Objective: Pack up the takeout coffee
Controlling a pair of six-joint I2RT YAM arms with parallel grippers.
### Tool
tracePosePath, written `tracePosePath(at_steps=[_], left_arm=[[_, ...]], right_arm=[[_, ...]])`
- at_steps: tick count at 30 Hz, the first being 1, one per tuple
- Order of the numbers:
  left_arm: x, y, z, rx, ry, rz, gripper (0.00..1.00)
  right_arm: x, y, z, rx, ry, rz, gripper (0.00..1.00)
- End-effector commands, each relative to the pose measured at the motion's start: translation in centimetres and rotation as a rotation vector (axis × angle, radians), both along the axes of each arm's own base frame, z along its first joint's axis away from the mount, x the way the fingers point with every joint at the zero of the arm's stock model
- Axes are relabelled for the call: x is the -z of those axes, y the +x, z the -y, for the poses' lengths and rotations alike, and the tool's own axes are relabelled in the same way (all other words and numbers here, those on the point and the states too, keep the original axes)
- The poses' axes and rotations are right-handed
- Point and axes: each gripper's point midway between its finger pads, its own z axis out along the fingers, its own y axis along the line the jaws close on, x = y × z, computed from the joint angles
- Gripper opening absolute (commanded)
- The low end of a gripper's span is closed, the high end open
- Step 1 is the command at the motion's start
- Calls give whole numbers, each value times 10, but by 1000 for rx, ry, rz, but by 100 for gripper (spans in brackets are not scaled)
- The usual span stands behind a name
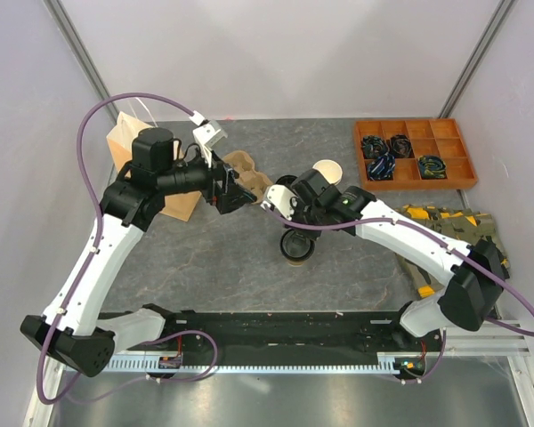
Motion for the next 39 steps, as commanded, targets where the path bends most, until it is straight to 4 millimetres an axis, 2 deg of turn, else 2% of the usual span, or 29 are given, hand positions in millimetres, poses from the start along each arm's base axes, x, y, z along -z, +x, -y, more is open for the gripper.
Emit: tracePosePath(at_steps=[1,2,3,5,9,12,22,27,33,39], left_arm=[[-11,-7,7,36,-76,-23,100],[-8,-8,9,36,-90,-60,100],[-6,-11,12,58,-106,-88,100],[-8,-13,18,79,-153,-129,100],[-8,-17,25,127,-204,-168,100],[-9,-14,29,139,-221,-170,100],[-24,1,33,140,-239,-108,100],[-23,3,32,140,-238,-108,100],[-23,4,32,144,-240,-112,100],[-24,5,34,150,-249,-124,100]], right_arm=[[-16,5,-8,-34,70,35,0],[-16,3,-12,-54,101,15,0],[-15,9,-8,-41,110,4,0],[-26,16,-7,-26,147,5,0],[-45,15,-6,-26,229,-17,0],[-36,14,6,-24,205,-39,0],[-20,13,0,-46,228,-95,0],[-12,12,5,-59,208,-103,0],[-9,19,17,-16,220,-115,0],[-14,29,15,54,251,-97,0]])
